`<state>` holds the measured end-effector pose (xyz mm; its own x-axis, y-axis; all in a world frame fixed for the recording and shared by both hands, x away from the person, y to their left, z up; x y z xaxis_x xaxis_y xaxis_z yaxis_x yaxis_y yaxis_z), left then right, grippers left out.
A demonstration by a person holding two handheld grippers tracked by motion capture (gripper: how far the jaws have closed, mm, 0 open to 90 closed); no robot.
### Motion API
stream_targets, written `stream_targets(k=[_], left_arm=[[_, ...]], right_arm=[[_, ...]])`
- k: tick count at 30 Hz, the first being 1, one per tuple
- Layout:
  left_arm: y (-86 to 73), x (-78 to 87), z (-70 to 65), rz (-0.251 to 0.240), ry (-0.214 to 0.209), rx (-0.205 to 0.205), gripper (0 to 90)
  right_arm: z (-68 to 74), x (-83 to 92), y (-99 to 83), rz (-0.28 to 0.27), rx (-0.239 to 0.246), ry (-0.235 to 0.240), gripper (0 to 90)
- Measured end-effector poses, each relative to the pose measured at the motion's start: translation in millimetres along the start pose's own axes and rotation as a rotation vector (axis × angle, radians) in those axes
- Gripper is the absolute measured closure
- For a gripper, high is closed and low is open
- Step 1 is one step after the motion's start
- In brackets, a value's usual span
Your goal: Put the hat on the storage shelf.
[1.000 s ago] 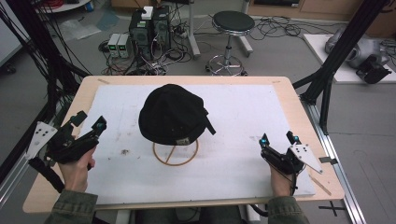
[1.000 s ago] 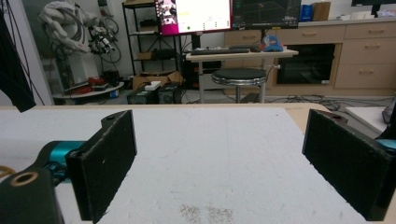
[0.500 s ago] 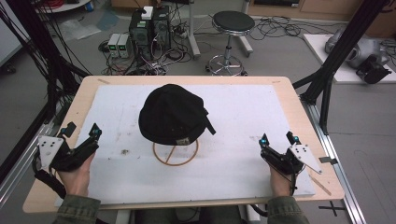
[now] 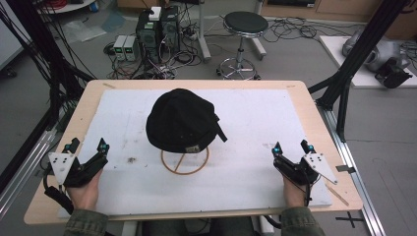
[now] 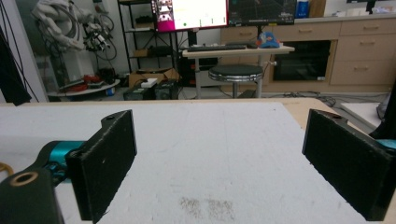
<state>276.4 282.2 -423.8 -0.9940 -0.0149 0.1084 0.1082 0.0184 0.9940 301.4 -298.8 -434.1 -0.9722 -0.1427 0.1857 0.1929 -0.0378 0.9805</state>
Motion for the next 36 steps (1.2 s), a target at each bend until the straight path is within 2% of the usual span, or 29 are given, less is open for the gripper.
stream_targets(k=[3,7,12,20,24,36], left_arm=[[-5.6,1.2,-0.7,-0.003,0.010,-0.027,19.7],[-7.7,2.5,1.3,0.002,0.006,-0.007,19.7],[-7.4,4.0,-0.7,0.001,-0.002,-0.012,19.7],[-10.0,4.3,5.0,0.001,0.011,0.001,19.9],[-11.4,3.5,7.6,0.012,0.009,0.010,20.1],[-11.5,3.0,4.2,0.019,-0.013,-0.006,22.6]], right_arm=[[-0.6,0.8,-1.3,0.004,0.003,-0.005,9.1],[-6.3,2.6,-0.7,-0.004,-0.008,-0.025,9.1],[-6.6,2.2,-0.8,-0.003,-0.005,-0.026,9.1],[-1.5,-5.5,-3.1,0.027,0.021,-0.005,9.1],[-1.9,-7.9,-3.8,0.041,0.018,0.000,9.1],[-3.0,-9.2,-4.7,0.053,0.010,0.011,9.2]])
Point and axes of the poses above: each handheld gripper's, and its own axes: x roughly backward along the jaws, y roughly out of its top, z roughly to its left, the point moved 3 cm from there along -x, roughly forward along the jaws, and after that the axes turned 7 degrees about z, right-handed, at the moved point
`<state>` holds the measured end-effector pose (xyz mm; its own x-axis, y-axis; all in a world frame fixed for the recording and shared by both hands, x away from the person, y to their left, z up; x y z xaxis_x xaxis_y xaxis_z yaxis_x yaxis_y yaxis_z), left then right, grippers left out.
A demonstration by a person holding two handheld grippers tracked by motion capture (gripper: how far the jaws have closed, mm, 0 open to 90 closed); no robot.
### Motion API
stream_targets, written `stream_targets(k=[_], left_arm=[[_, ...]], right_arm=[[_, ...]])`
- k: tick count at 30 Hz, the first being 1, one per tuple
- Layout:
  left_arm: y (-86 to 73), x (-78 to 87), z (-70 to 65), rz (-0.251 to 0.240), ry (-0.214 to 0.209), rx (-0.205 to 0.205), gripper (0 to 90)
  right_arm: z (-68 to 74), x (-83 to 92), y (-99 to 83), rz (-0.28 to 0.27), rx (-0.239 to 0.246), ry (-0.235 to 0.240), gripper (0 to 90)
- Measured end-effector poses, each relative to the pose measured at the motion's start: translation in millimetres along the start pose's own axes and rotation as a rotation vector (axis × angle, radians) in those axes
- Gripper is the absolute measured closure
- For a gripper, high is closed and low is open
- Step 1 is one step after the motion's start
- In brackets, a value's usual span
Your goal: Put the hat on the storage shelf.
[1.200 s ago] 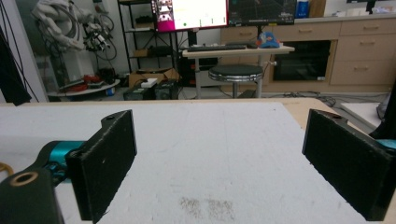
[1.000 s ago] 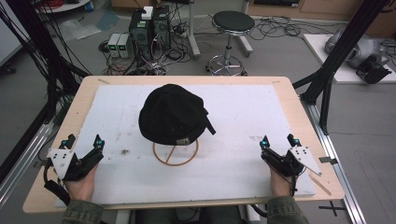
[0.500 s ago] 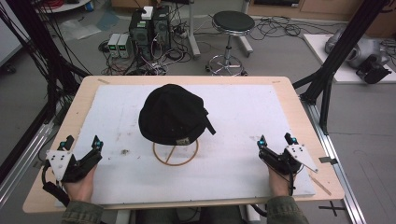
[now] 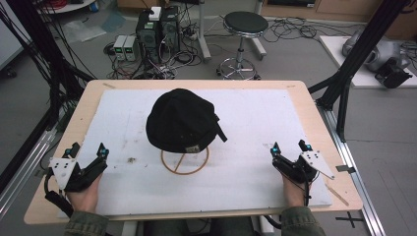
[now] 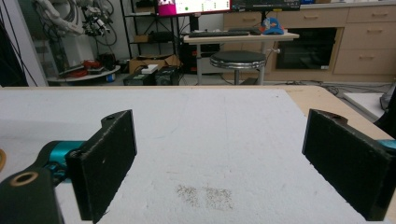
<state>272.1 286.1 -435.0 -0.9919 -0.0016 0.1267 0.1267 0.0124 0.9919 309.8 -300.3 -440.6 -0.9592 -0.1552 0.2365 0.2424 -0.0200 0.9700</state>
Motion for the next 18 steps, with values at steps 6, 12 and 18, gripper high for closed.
stream_targets(k=[6,12,18], left_arm=[[-1.1,-0.9,-0.4,0.025,-0.001,-0.007,19.5],[-1.1,-1.2,0.4,0.032,0.000,0.004,19.2],[-2.2,-2.7,-1.1,0.044,-0.016,-0.008,19.3]], right_arm=[[-0.8,-0.4,0.1,0.000,-0.003,-0.001,9.1],[-1.2,-0.6,0.1,0.002,-0.007,0.002,9.1],[-2.0,-0.8,0.4,0.000,-0.010,0.002,9.1]])
Point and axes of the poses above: each handheld gripper's, and its own axes: x roughly backward along the jaws, y roughly out of its top, z roughly to its left, the point moved 3 cm from there along -x, roughly forward along the jaws, and after that the axes turned 7 degrees about z, right-handed, at the moved point
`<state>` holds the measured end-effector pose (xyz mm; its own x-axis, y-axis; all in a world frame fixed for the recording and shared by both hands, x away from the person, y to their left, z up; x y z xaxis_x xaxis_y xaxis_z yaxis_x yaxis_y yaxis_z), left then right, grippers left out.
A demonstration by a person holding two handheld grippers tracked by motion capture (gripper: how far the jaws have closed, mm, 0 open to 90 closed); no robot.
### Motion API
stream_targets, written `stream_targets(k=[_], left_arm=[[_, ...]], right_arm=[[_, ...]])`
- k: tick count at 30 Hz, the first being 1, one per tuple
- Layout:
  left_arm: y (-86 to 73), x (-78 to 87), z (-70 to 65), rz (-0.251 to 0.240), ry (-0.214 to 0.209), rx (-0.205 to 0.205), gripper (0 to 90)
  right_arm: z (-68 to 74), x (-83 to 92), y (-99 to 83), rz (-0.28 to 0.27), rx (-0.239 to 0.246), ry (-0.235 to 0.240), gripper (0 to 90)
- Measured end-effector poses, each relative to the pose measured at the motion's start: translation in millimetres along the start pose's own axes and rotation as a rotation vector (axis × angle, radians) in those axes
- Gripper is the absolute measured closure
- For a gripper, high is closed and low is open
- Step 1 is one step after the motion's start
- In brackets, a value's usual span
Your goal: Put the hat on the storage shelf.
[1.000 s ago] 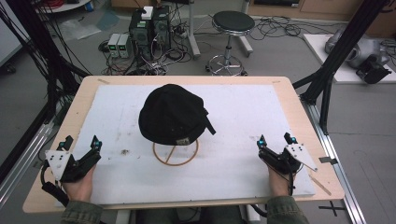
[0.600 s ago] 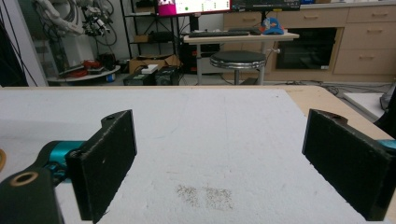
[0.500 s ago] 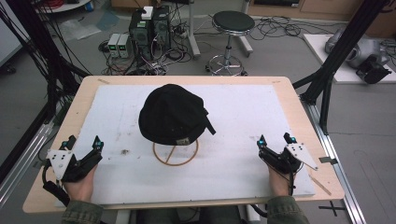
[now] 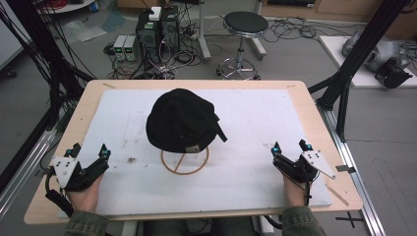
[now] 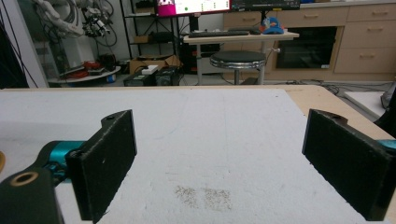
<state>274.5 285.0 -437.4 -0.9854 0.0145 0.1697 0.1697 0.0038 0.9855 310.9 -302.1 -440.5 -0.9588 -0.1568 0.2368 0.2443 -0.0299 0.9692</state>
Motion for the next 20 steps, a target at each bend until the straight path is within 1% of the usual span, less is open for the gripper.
stream_targets(k=[7,9,14,20], left_arm=[[-0.3,-0.5,-1.1,0.004,-0.007,-0.009,19.8],[-0.6,-0.9,-1.2,0.006,-0.011,-0.006,19.7],[-1.4,-1.5,-1.3,0.016,-0.013,-0.011,19.8],[-1.3,-2.1,-1.6,0.018,-0.014,-0.011,20.1]], right_arm=[[-0.3,-0.6,0.0,0.001,0.002,0.003,9.2],[-0.4,-0.8,-0.1,0.004,-0.001,0.005,9.1],[-1.5,-1.4,-0.2,0.002,-0.002,0.005,9.2],[-2.0,-1.5,-0.5,0.005,-0.009,0.004,9.1]])
Point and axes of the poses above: each handheld gripper's, and its own axes: x roughly backward along the jaws, y roughly out of its top, z roughly to its left, the point moved 3 cm from there along -x, roughly forward along the jaws, and after that the axes turned 7 degrees about z, right-handed, at the moved point
